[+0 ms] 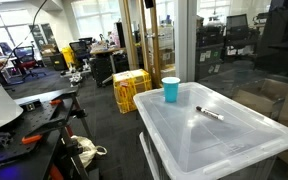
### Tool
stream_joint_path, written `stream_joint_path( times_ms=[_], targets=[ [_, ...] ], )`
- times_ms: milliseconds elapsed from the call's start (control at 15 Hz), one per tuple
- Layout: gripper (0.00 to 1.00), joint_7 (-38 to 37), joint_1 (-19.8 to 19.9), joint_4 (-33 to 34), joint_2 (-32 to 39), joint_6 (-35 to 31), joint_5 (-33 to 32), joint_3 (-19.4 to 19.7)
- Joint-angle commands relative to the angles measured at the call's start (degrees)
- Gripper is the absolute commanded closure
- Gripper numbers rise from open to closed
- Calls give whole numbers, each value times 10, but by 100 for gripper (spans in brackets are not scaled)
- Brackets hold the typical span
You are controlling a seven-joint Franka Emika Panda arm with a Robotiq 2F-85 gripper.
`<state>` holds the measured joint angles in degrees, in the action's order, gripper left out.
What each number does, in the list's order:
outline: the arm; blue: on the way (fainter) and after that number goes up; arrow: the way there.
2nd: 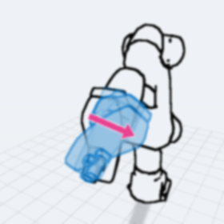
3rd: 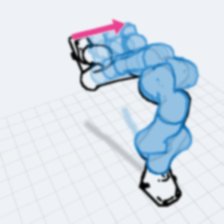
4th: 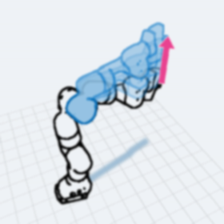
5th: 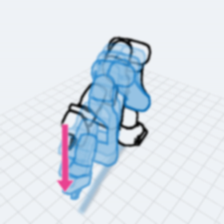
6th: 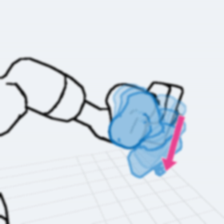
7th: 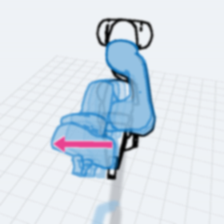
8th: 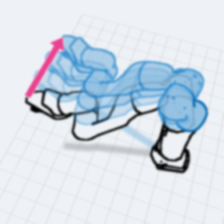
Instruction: Pick up the marker and put it in the blue cup
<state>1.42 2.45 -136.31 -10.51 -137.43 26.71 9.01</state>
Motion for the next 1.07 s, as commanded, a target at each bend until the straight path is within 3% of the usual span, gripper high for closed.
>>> stream_joint_path(
  times_ms=[0,200,533,800,1000],
  targets=[
    [0,7,-6,0,26,-69,86,-2],
    [0,4,-11,5,59,-135,161,-14],
    [0,-22,-17,31,124,-190,195,-34],
    [0,-31,-17,75,174,-175,206,-36],
    [0,-2,-10,125,220,-159,253,-41]
  ],
)
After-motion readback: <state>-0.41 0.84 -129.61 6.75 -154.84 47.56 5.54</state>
